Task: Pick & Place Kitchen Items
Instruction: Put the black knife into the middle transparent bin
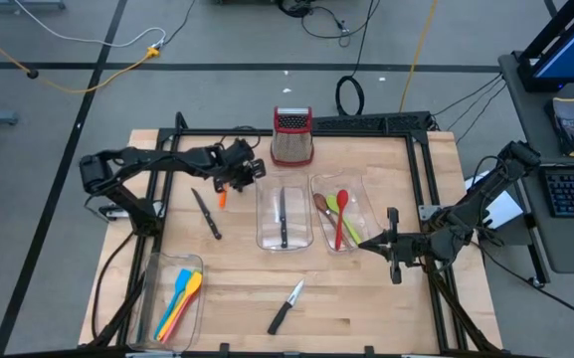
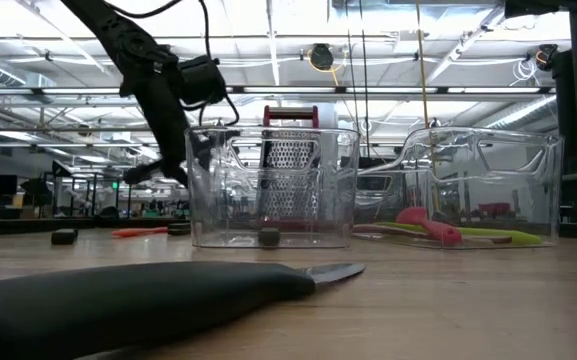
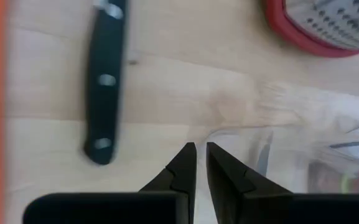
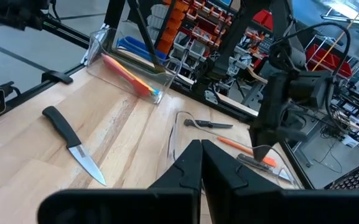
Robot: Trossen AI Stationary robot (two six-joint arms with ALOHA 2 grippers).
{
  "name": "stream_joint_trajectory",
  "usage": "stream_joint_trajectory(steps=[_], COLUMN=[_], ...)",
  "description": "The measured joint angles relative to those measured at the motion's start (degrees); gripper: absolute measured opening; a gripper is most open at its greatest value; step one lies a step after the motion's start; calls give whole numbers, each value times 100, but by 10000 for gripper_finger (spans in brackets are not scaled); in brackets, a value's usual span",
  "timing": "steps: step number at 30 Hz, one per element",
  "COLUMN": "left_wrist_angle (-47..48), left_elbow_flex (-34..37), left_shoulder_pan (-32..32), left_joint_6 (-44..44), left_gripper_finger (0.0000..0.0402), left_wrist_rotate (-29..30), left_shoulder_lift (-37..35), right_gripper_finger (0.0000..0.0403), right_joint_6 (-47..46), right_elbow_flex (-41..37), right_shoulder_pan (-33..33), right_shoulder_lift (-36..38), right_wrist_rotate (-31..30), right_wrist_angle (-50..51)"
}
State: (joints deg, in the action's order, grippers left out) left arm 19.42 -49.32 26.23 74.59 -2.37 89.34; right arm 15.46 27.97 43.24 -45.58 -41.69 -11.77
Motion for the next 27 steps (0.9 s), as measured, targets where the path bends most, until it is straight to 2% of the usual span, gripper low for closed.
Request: stream_joint_trajectory(steps=[3,7,12,20,23,27], left_wrist_angle=[532,1260,1191,1185,1199,1208], left_elbow_flex=[-7,-4,-4,-7,-4,-4], left_shoulder_pan=[98,164,241,357,362,365], left_joint_6=[-40,15,-363,-844,-965,-1052], left_gripper_finger=[37,37,37,40,62,119], left_wrist_rotate=[116,638,741,710,704,723], left_shoulder_lift=[-312,-678,-758,-435,-355,-298], right_gripper_finger=[0,0,0,0,0,0], right_joint_6=[19,47,179,184,179,177], right_elbow_flex=[0,0,0,0,0,0], right_shoulder_pan=[0,0,-2,-4,-4,-4], right_shoulder_lift=[0,-2,-2,-2,-2,-2], right_wrist_rotate=[1,0,-9,-18,-18,-18], right_wrist_angle=[-1,-14,-55,-90,-91,-90])
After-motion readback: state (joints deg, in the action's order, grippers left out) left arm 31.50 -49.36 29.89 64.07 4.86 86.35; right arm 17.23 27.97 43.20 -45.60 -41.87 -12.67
